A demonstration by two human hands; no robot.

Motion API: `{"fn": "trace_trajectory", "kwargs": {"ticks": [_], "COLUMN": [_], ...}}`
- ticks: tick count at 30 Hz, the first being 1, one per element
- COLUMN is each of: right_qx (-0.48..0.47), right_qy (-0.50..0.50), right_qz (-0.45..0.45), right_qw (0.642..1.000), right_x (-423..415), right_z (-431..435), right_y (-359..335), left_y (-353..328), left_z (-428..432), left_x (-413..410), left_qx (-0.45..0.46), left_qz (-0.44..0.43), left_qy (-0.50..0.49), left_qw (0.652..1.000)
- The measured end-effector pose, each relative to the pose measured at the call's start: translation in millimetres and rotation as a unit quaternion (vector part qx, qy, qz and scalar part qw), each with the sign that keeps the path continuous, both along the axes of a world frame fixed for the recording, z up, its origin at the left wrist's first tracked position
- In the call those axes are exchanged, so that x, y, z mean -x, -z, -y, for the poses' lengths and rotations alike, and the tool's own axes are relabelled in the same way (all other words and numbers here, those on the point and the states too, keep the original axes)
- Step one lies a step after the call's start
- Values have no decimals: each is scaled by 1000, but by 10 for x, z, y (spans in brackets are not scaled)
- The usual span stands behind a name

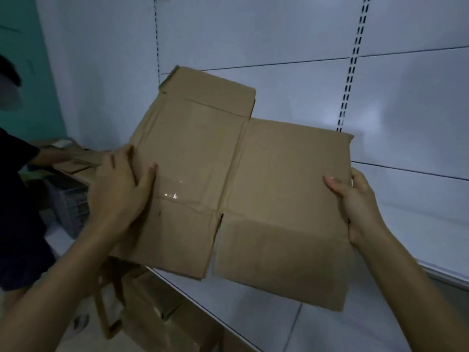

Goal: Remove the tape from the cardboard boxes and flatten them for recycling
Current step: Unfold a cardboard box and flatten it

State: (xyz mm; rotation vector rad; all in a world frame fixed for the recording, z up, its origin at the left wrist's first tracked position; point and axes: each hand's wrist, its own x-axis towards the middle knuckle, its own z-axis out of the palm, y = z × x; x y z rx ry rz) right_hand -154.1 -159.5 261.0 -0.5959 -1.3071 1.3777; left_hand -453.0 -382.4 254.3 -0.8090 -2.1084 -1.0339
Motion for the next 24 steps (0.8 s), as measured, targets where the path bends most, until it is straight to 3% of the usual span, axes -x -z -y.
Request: {"fn": "trace_trajectory", "kwargs": {"ticks": [6, 10, 15, 17, 19, 21, 24], "right_qx": [26, 47, 44, 41, 43, 48, 44], "right_qy": [-18, -17, 3, 21, 30, 18, 8], "right_qz": [-66, -105, -146, -100, 18, 136, 202], "right_qw": [997, 993, 988, 994, 998, 989, 978], "right_x": [1310, 2166, 3224, 3616, 3920, 4103, 4252], "right_z": [39, -60, -263, -433, -651, -863, -1180], "right_y": [-277, -486, -658, -563, -356, -104, 128], "left_y": [-515, -696, -875, -893, -783, -481, -59], "left_z": [84, -180, -804, -1108, -1397, -1609, -1765], "left_x": [866, 1278, 1902, 2259, 2596, 2889, 3226], "left_qx": [98, 156, 183, 220, 295, 385, 467], "left_qz": [-109, -106, -100, -70, -12, 47, 137], "left_qy": [-35, 25, 27, 32, 43, 57, 85], "left_qw": [989, 982, 978, 972, 955, 920, 869]}}
